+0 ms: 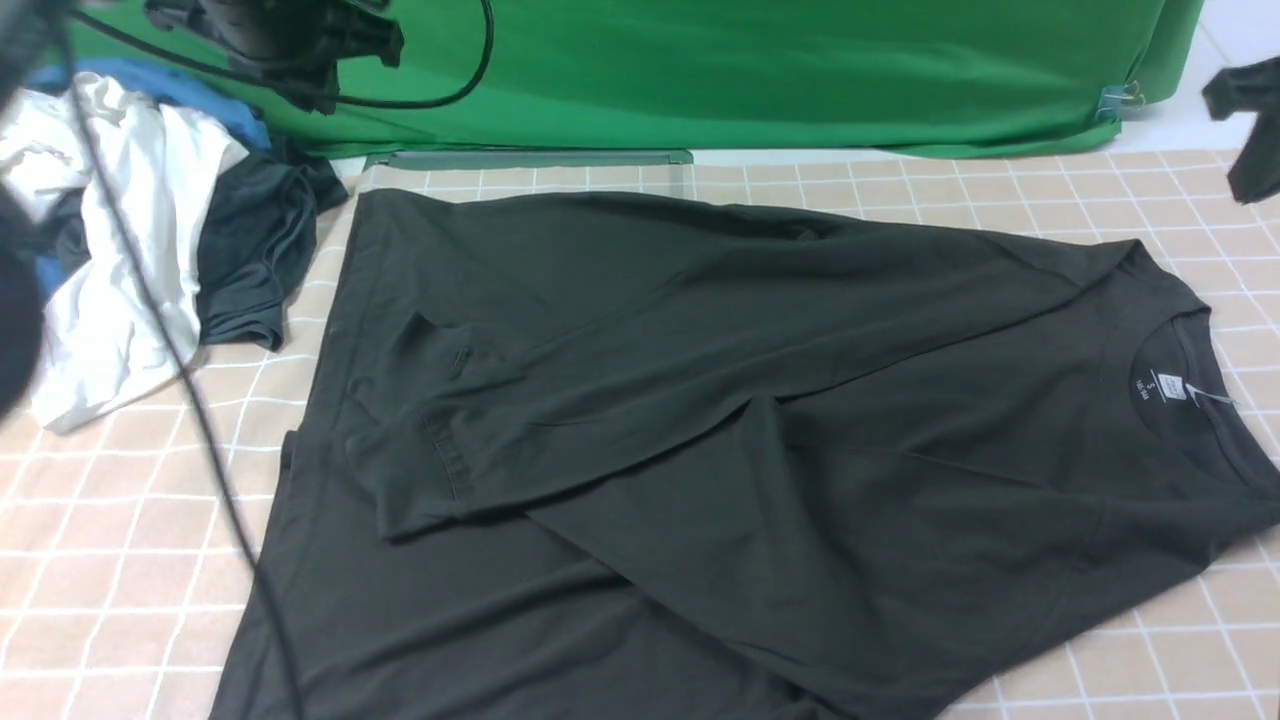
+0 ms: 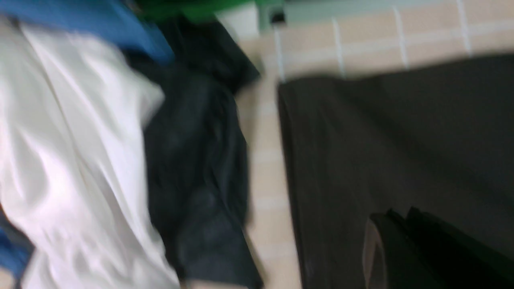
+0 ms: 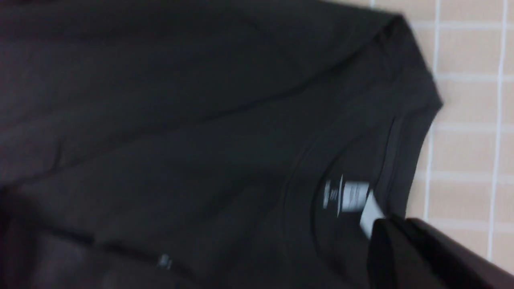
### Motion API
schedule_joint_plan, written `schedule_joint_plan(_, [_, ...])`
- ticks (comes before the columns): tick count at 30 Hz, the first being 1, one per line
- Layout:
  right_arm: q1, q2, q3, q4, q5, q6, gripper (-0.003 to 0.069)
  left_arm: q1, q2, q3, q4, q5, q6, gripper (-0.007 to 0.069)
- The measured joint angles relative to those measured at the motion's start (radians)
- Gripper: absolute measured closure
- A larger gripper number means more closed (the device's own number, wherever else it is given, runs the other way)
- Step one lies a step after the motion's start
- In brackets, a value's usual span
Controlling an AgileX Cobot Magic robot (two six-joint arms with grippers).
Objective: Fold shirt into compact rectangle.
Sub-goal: 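Grasp the near edge of the shirt at its hem and shoulder corners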
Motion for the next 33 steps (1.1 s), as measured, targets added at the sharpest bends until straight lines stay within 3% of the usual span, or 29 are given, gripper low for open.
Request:
schedule_joint_plan(6, [0.012, -0.259, 0.367, 0.071, -0.015, -0.003, 0.0608, 0.001, -0.325, 0.566, -0.114, -0.037, -0.033, 0.0608])
schedule_joint_plan(7, [0.015, -0.265, 0.367, 0.074, -0.015, -0.003, 0.0605, 0.001, -0.336, 0.586, -0.119, -0.038, -0.033, 0.0608])
schedule_joint_plan(8, [0.05, -0.313, 0.473, 0.09, -0.083, -0.028, 0.0548, 0.001, -0.433, 0.758, -0.165, -0.08, -0.043, 0.0606])
schedule_joint_plan(10, [0.084, -0.325, 0.534, 0.095, -0.134, -0.054, 0.048, 0.001, -0.508, 0.902, -0.201, -0.104, -0.045, 0.0606])
schedule_joint_plan(12, [0.152, -0.312, 0.578, 0.099, -0.191, -0.096, 0.034, 0.001, -0.593, 1.08, -0.234, -0.149, -0.047, 0.0606])
schedule_joint_plan(13, [0.152, -0.309, 0.58, 0.098, -0.194, -0.096, 0.0327, 0.001, -0.593, 1.08, -0.234, -0.149, -0.047, 0.0606])
schedule_joint_plan(16, [0.252, -0.23, 0.586, 0.019, -0.24, -0.143, 0.0124, 0.001, -0.656, 1.299, -0.248, -0.225, -0.047, 0.0606])
schedule_joint_plan(19, [0.292, -0.167, 0.586, -0.089, -0.275, -0.136, 0.0069, 0.001, -0.664, 1.363, -0.248, -0.253, -0.047, 0.0606])
schedule_joint_plan(29, [0.305, 0.002, 0.587, -0.135, -0.276, -0.153, 0.0088, 0.001, -0.67, 1.392, -0.248, -0.293, -0.031, 0.0606])
schedule_joint_plan(33, [0.314, 0.018, 0.588, -0.117, -0.237, -0.18, 0.0216, 0.001, -0.67, 1.392, -0.251, -0.295, -0.009, 0.0606])
